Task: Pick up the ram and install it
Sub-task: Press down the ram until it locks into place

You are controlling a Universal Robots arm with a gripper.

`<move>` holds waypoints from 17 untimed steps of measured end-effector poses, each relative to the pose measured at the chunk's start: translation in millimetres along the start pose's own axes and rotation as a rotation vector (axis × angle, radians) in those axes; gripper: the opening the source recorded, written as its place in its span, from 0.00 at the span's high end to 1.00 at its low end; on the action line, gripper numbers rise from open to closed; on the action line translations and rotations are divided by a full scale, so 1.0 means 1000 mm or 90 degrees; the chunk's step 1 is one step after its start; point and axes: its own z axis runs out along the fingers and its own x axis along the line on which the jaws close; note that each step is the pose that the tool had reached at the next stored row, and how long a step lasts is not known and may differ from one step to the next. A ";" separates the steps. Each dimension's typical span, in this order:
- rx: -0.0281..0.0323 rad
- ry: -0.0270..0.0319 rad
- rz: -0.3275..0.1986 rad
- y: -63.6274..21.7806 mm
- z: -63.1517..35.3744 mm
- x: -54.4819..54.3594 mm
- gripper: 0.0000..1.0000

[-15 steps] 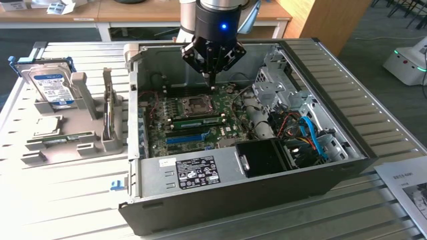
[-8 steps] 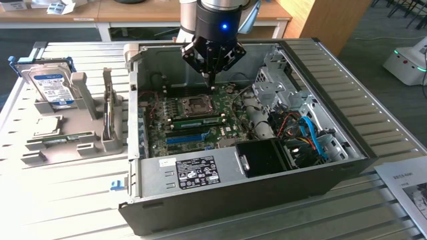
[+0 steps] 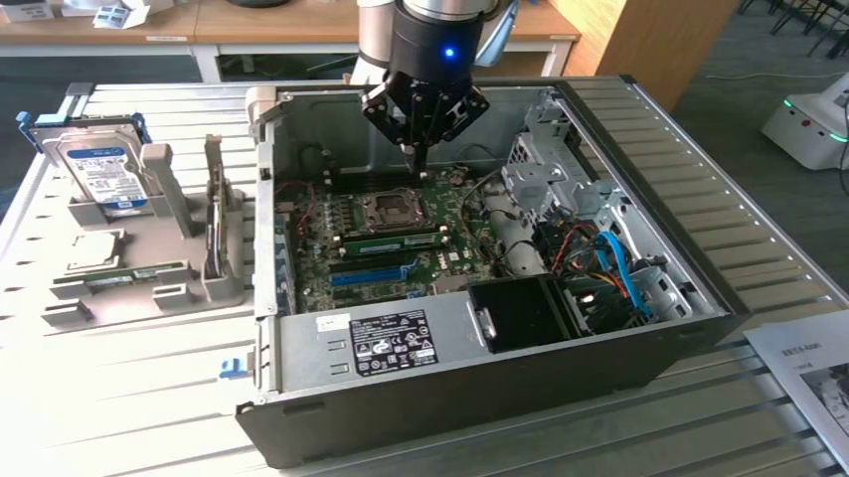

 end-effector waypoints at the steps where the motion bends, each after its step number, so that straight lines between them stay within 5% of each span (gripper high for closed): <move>1: 0.0000 0.0000 0.000 0.0000 0.0000 0.000 0.90; 17: -0.0005 -0.0013 0.028 0.0000 0.0004 0.000 0.90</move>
